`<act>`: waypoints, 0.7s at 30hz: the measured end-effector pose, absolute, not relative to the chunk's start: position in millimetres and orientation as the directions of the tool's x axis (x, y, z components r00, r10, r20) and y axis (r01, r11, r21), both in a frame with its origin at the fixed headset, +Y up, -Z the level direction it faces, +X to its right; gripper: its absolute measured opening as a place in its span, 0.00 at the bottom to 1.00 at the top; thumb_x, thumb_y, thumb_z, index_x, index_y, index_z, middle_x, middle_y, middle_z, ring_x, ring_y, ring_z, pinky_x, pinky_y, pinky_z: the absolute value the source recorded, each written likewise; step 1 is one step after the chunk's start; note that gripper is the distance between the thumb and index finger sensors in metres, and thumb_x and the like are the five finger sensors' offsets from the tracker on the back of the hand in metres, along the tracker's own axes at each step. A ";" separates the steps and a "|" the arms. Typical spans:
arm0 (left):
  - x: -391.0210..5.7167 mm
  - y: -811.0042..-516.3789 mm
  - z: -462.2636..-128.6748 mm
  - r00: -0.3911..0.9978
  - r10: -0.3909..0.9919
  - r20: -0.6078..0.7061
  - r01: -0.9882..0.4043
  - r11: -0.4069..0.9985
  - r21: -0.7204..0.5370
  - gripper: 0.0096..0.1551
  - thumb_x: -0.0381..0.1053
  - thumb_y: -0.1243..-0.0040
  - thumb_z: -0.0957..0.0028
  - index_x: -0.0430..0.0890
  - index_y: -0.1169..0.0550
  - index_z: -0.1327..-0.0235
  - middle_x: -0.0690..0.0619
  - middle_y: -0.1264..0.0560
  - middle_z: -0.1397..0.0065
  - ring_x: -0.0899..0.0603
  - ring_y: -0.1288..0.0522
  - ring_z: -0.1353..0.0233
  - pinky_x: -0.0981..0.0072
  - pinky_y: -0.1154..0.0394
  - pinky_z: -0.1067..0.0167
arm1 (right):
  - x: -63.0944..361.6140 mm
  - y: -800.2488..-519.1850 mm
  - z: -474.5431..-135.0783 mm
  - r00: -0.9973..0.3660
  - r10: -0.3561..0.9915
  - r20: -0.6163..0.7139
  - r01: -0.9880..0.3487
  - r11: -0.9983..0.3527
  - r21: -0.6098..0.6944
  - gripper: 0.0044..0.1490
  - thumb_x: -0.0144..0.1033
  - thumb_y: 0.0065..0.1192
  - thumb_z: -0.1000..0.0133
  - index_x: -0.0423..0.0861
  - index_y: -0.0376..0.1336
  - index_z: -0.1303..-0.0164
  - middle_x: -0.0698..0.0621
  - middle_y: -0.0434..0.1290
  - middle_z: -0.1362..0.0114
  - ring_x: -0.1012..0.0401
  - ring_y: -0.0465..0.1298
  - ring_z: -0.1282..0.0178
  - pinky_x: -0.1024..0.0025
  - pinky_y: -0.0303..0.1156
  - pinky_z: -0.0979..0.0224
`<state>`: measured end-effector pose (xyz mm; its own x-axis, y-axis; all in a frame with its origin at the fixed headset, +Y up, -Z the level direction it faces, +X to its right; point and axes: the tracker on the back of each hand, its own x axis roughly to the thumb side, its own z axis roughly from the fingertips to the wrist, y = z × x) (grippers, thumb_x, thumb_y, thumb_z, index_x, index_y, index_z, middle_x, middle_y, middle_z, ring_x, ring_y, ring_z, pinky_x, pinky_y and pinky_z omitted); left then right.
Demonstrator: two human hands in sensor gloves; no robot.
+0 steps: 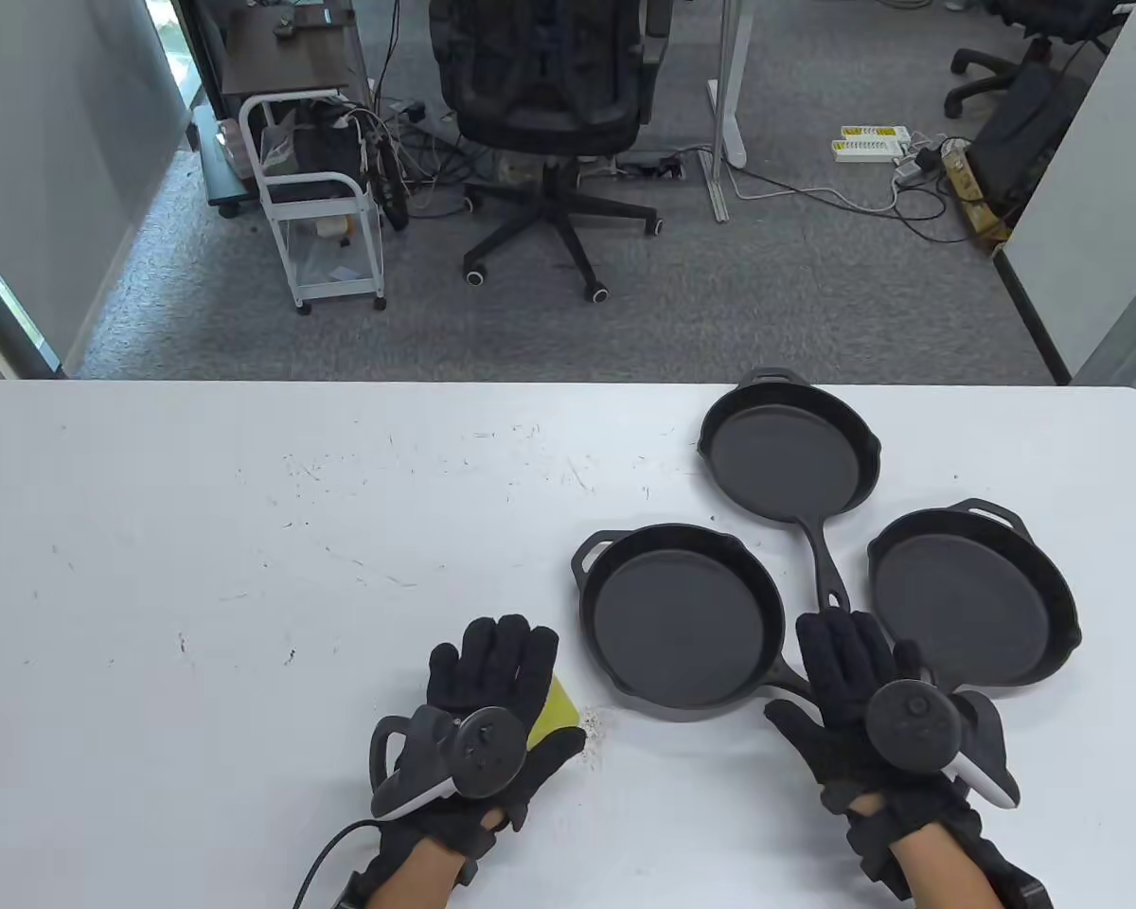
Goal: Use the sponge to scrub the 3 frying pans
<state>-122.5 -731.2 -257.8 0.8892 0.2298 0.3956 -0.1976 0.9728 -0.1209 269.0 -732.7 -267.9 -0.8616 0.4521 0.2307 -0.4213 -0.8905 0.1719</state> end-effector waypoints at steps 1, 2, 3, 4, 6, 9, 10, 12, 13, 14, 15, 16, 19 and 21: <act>-122.4 -731.2 -257.7 0.889 0.230 0.396 -0.199 0.973 -0.120 0.59 0.78 0.53 0.38 0.53 0.60 0.05 0.43 0.64 0.05 0.30 0.65 0.10 0.26 0.62 0.21 | 269.1 -733.0 -268.2 -0.861 0.454 0.228 -0.422 -0.889 0.176 0.55 0.69 0.53 0.47 0.59 0.37 0.16 0.48 0.38 0.10 0.44 0.37 0.11 0.35 0.26 0.23; -122.3 -731.2 -257.7 0.890 0.229 0.395 -0.197 0.973 -0.121 0.59 0.78 0.53 0.38 0.53 0.60 0.05 0.43 0.64 0.05 0.30 0.65 0.10 0.26 0.63 0.21 | 269.0 -732.9 -267.9 -0.862 0.454 0.227 -0.422 -0.889 0.177 0.55 0.69 0.53 0.47 0.59 0.37 0.16 0.48 0.38 0.10 0.44 0.37 0.11 0.35 0.26 0.23; -122.3 -731.4 -257.8 0.890 0.228 0.394 -0.195 0.973 -0.123 0.59 0.78 0.53 0.38 0.53 0.60 0.05 0.43 0.64 0.05 0.30 0.65 0.10 0.25 0.62 0.21 | 269.1 -732.9 -267.9 -0.861 0.455 0.227 -0.423 -0.889 0.177 0.55 0.69 0.53 0.47 0.59 0.37 0.16 0.48 0.38 0.10 0.44 0.37 0.11 0.35 0.26 0.23; -122.2 -731.3 -257.8 0.891 0.227 0.394 -0.193 0.973 -0.125 0.59 0.78 0.53 0.38 0.53 0.60 0.05 0.42 0.64 0.05 0.30 0.65 0.10 0.25 0.63 0.21 | 269.1 -732.6 -267.8 -0.861 0.456 0.226 -0.423 -0.888 0.178 0.55 0.69 0.53 0.47 0.59 0.37 0.16 0.48 0.38 0.10 0.44 0.37 0.11 0.35 0.26 0.23; -121.9 -731.6 -258.1 0.891 0.227 0.392 -0.190 0.973 -0.132 0.59 0.78 0.53 0.38 0.53 0.60 0.05 0.43 0.64 0.05 0.30 0.65 0.10 0.26 0.63 0.21 | 269.2 -732.4 -267.6 -0.860 0.458 0.225 -0.424 -0.887 0.182 0.55 0.69 0.53 0.47 0.59 0.37 0.16 0.48 0.38 0.10 0.44 0.37 0.11 0.35 0.26 0.23; -121.8 -731.4 -258.0 0.892 0.227 0.391 -0.189 0.973 -0.135 0.59 0.78 0.53 0.38 0.53 0.60 0.05 0.43 0.64 0.05 0.30 0.65 0.10 0.26 0.63 0.21 | 268.9 -732.2 -267.4 -0.861 0.457 0.224 -0.422 -0.887 0.185 0.55 0.69 0.53 0.47 0.59 0.37 0.16 0.48 0.38 0.11 0.44 0.37 0.11 0.35 0.26 0.23; -121.8 -731.4 -258.1 0.892 0.227 0.391 -0.188 0.973 -0.134 0.59 0.78 0.53 0.38 0.53 0.60 0.05 0.43 0.64 0.05 0.30 0.65 0.10 0.25 0.63 0.21 | 268.9 -732.0 -267.2 -0.862 0.456 0.223 -0.421 -0.888 0.186 0.55 0.69 0.53 0.47 0.59 0.37 0.16 0.48 0.38 0.11 0.44 0.37 0.11 0.35 0.26 0.23; -121.9 -731.3 -258.2 0.893 0.225 0.390 -0.188 0.973 -0.131 0.59 0.78 0.53 0.38 0.53 0.61 0.05 0.43 0.64 0.05 0.30 0.65 0.10 0.26 0.63 0.21 | 269.2 -731.7 -267.0 -0.862 0.456 0.222 -0.423 -0.888 0.182 0.55 0.69 0.53 0.47 0.59 0.37 0.16 0.48 0.38 0.11 0.44 0.37 0.11 0.35 0.26 0.23; -122.0 -731.3 -258.2 0.893 0.225 0.390 -0.189 0.973 -0.131 0.59 0.78 0.53 0.38 0.53 0.60 0.05 0.43 0.64 0.05 0.30 0.65 0.10 0.25 0.63 0.21 | 269.4 -731.6 -266.9 -0.862 0.457 0.221 -0.424 -0.887 0.182 0.55 0.69 0.53 0.47 0.59 0.37 0.16 0.48 0.38 0.11 0.44 0.37 0.11 0.35 0.26 0.23; -122.0 -731.6 -258.5 0.894 0.225 0.388 -0.188 0.973 -0.132 0.59 0.78 0.53 0.38 0.53 0.60 0.05 0.43 0.64 0.05 0.30 0.65 0.10 0.25 0.63 0.21 | 269.5 -731.7 -266.9 -0.861 0.458 0.221 -0.425 -0.887 0.181 0.55 0.69 0.53 0.47 0.59 0.37 0.16 0.48 0.38 0.11 0.44 0.37 0.11 0.35 0.26 0.23; -122.2 -732.2 -259.4 0.897 0.222 0.383 -0.184 0.974 -0.131 0.60 0.78 0.52 0.38 0.53 0.60 0.05 0.43 0.64 0.05 0.30 0.64 0.10 0.25 0.62 0.21 | 269.6 -731.8 -267.0 -0.861 0.459 0.219 -0.426 -0.886 0.181 0.55 0.69 0.53 0.47 0.59 0.37 0.16 0.48 0.38 0.11 0.43 0.37 0.11 0.35 0.26 0.23; -122.6 -733.9 -261.4 0.905 0.209 0.371 -0.174 0.977 -0.126 0.60 0.78 0.51 0.38 0.53 0.60 0.05 0.43 0.63 0.05 0.29 0.63 0.10 0.25 0.61 0.21 | 269.6 -731.9 -266.9 -0.860 0.462 0.217 -0.428 -0.885 0.184 0.55 0.69 0.53 0.47 0.59 0.37 0.16 0.48 0.38 0.11 0.44 0.37 0.11 0.35 0.26 0.23; -123.5 -742.6 -270.0 0.940 0.161 0.302 -0.123 0.982 -0.143 0.63 0.79 0.46 0.40 0.52 0.58 0.05 0.42 0.57 0.05 0.25 0.56 0.10 0.24 0.55 0.21 | 269.0 -732.2 -266.8 -0.858 0.468 0.214 -0.432 -0.881 0.192 0.55 0.69 0.53 0.47 0.59 0.37 0.16 0.48 0.38 0.11 0.44 0.37 0.11 0.35 0.26 0.23; -123.1 -751.9 -278.0 0.960 0.124 0.250 -0.065 0.971 -0.231 0.63 0.78 0.43 0.39 0.51 0.56 0.05 0.41 0.53 0.05 0.25 0.51 0.11 0.25 0.52 0.20 | 268.7 -731.6 -266.6 -0.861 0.461 0.216 -0.425 -0.884 0.194 0.55 0.69 0.53 0.47 0.59 0.37 0.16 0.48 0.38 0.11 0.43 0.37 0.12 0.35 0.26 0.23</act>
<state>-123.1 -751.9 -278.0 0.9603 0.1241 0.2499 -0.0654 0.9708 -0.2307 268.7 -731.6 -266.6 -0.8606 0.4611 0.2163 -0.4250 -0.8841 0.1942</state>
